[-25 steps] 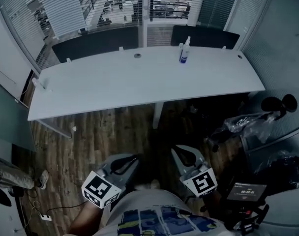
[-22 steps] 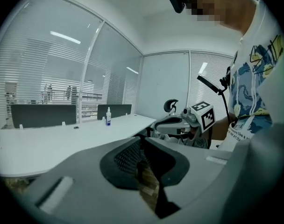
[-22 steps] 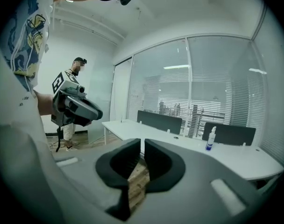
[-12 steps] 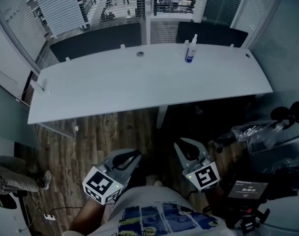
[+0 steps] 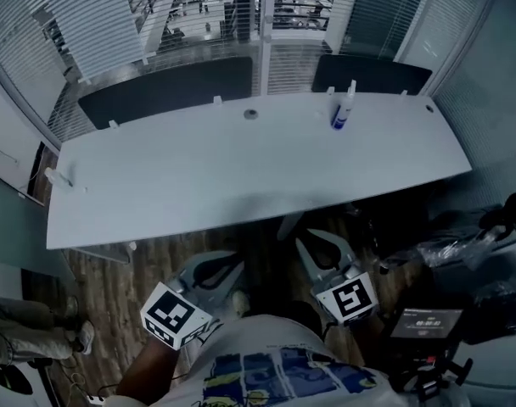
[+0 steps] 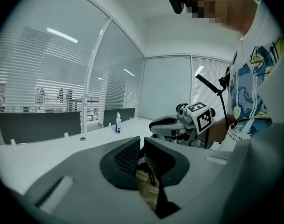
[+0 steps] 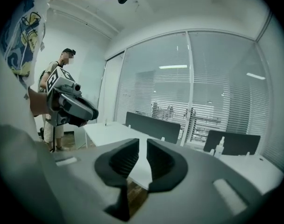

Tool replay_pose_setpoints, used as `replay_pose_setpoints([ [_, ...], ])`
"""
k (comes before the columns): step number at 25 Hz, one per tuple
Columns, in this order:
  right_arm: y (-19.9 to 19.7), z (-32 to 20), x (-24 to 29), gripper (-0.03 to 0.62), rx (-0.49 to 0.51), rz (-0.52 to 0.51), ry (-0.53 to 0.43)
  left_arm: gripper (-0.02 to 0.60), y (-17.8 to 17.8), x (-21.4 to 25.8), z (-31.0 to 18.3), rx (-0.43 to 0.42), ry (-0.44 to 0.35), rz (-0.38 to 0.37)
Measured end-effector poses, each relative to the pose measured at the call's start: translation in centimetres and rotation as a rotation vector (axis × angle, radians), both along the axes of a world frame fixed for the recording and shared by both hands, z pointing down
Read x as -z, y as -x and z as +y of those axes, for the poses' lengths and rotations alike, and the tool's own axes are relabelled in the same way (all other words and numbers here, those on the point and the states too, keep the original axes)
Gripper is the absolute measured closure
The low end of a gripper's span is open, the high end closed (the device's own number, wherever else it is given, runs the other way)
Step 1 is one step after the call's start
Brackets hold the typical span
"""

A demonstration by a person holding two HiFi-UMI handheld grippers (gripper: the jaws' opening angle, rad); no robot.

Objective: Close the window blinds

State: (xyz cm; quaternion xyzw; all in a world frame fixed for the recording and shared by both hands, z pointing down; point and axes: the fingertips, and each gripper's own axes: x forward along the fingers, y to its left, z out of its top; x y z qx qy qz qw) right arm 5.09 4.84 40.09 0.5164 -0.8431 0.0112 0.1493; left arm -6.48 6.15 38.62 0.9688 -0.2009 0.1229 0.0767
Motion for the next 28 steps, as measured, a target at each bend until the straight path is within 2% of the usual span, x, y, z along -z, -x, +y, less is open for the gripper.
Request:
replay_pose_setpoints([
  [4, 2.3, -2.6, 0.1, 0.556, 0.022, 0.002, -0.021, 0.552, 1.9, 0.1, -2.1, 0.021, 0.024, 0.015],
  [9, 2.8, -7.2, 0.7, 0.556, 0.029, 0.01, -0.025, 0.552, 3.4, 0.2, -5.0, 0.057, 0.019, 0.036],
  [16, 0.3, -16.5, 1.0, 0.556, 0.028, 0.052, -0.054, 0.552, 3.9, -0.3, -10.1, 0.135, 0.013, 0.033],
  [28, -6.0, -33.8, 2.0, 0.556, 0.066, 0.067, -0.083, 0.552, 0.7, 0.8, -19.4, 0.304, 0.018, 0.035],
])
